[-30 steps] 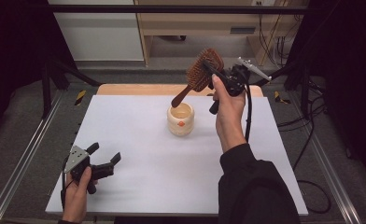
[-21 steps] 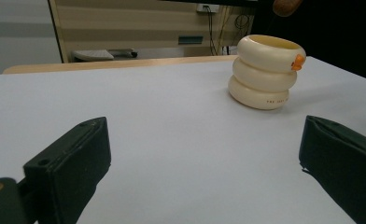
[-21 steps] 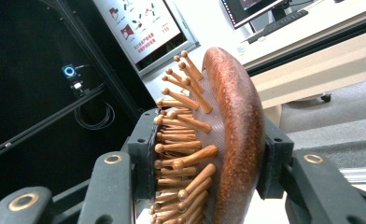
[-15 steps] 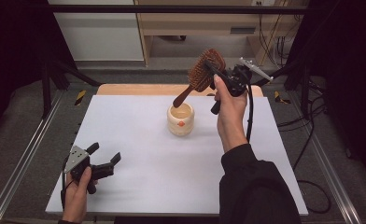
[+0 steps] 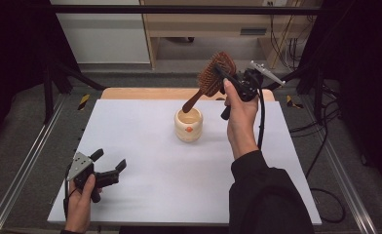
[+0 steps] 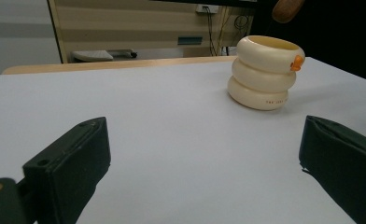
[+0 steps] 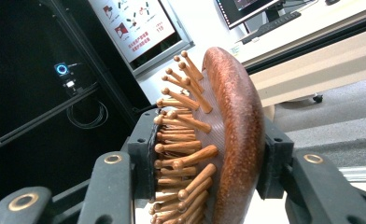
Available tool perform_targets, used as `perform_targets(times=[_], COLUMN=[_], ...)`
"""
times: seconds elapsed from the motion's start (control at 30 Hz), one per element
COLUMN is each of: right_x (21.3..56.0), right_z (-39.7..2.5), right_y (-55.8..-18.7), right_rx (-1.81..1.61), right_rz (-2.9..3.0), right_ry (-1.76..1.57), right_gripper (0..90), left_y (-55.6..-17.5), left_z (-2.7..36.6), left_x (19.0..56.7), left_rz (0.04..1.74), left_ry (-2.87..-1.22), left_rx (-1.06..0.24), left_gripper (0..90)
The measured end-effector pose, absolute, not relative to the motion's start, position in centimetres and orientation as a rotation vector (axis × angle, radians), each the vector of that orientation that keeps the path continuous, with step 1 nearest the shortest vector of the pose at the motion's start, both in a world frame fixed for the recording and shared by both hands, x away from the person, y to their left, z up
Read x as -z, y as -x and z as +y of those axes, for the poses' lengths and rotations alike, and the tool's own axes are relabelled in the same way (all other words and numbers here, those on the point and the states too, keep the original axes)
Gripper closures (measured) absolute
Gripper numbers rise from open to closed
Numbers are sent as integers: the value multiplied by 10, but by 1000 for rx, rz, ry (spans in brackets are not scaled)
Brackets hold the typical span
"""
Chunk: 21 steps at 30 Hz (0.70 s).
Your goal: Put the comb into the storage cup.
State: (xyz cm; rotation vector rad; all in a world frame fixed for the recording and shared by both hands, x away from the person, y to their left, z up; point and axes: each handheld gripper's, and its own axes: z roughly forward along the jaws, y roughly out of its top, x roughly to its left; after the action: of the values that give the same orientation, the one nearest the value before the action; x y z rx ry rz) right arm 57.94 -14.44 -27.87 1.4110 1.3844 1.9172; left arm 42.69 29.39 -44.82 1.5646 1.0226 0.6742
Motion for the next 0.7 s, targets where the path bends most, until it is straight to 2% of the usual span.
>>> perform_targets(times=[0.7], right_x=[282], right_z=[-144], right_y=[-579], right_rx=[-1878], right_rz=[1412], right_ry=[-1401], right_gripper=[512], left_y=[-427], left_z=[294], left_x=[448], left_rz=[1023], left_ry=[-1564], left_rx=[-674], left_gripper=[23])
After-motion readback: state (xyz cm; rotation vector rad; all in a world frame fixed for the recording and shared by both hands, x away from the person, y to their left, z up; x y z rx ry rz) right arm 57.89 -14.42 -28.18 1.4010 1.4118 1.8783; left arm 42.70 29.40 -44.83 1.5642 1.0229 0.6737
